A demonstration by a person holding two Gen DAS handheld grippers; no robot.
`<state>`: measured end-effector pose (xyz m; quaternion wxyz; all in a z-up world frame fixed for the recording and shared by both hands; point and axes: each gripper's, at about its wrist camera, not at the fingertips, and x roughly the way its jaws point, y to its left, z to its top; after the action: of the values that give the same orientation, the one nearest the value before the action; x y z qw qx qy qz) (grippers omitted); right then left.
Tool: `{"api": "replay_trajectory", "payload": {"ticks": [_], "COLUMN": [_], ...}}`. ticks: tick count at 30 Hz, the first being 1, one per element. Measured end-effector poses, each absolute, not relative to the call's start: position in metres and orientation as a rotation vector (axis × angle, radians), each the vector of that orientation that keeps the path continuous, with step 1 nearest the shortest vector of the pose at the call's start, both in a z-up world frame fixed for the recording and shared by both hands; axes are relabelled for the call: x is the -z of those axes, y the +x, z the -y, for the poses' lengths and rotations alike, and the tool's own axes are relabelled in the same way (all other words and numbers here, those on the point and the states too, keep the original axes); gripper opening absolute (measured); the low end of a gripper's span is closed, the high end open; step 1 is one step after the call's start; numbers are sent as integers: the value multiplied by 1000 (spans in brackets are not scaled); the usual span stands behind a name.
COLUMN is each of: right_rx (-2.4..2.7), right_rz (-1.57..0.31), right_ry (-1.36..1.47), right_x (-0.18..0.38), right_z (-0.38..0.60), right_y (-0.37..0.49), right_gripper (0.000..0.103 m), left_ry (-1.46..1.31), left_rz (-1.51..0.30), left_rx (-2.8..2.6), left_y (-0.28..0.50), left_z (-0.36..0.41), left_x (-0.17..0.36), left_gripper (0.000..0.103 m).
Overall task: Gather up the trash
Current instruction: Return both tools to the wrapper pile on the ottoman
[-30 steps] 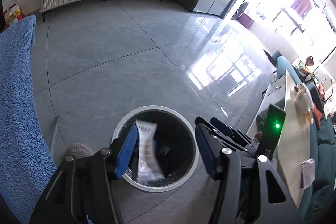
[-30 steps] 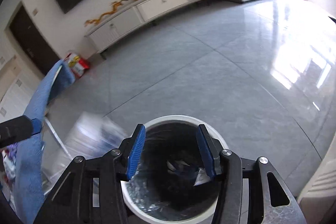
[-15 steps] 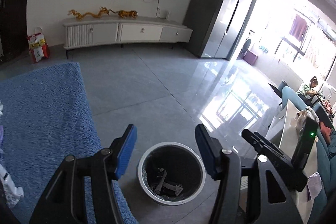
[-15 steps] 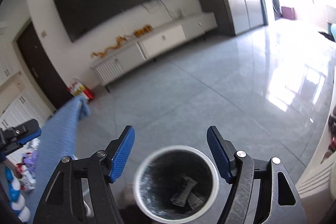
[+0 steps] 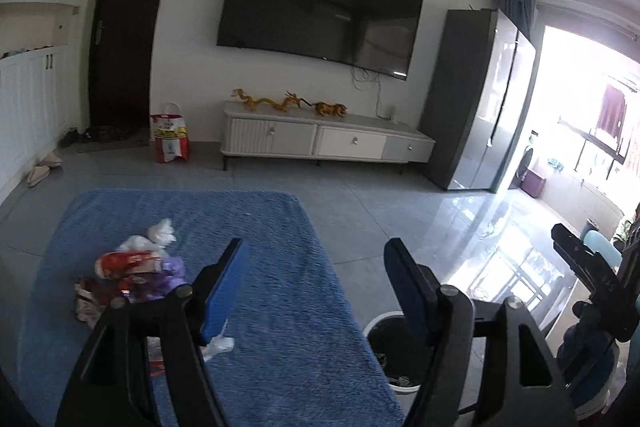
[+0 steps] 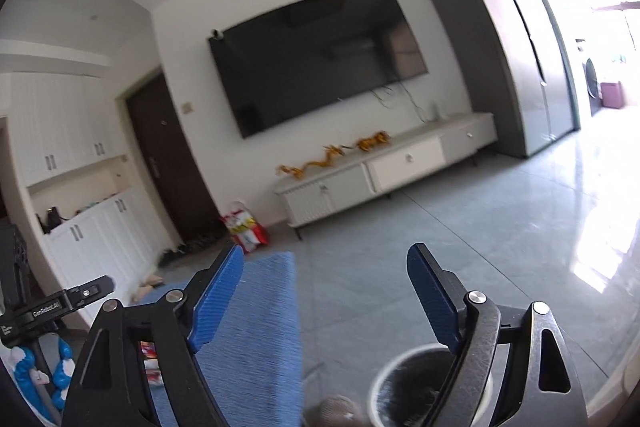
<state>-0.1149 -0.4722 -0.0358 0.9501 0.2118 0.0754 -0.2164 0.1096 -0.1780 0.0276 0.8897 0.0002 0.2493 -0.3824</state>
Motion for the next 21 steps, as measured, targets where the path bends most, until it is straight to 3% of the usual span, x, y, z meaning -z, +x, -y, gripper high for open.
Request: {"api": "replay_trajectory", "payload": {"ticks": [8, 14, 18, 21], "right_rx": [292, 183, 81, 16], "right_rz": [-178, -192, -225, -273], "right_ry": [350, 321, 315, 286], "right_x": [18, 17, 22, 30], "right_z": [423, 402, 386, 367], "right_y": [-94, -79, -53, -30], "right_gripper": [83, 83, 69, 64], "left_ry": [-35, 32, 47, 41], "left_rz": [-438, -428, -463, -497], "left_rx": [541, 414, 389, 386], "left_y": [113, 105, 108, 118], "left_z": [45, 2, -3, -10], "left_x": [-46, -30, -7, 8], "left_gripper": [76, 76, 75, 75]}}
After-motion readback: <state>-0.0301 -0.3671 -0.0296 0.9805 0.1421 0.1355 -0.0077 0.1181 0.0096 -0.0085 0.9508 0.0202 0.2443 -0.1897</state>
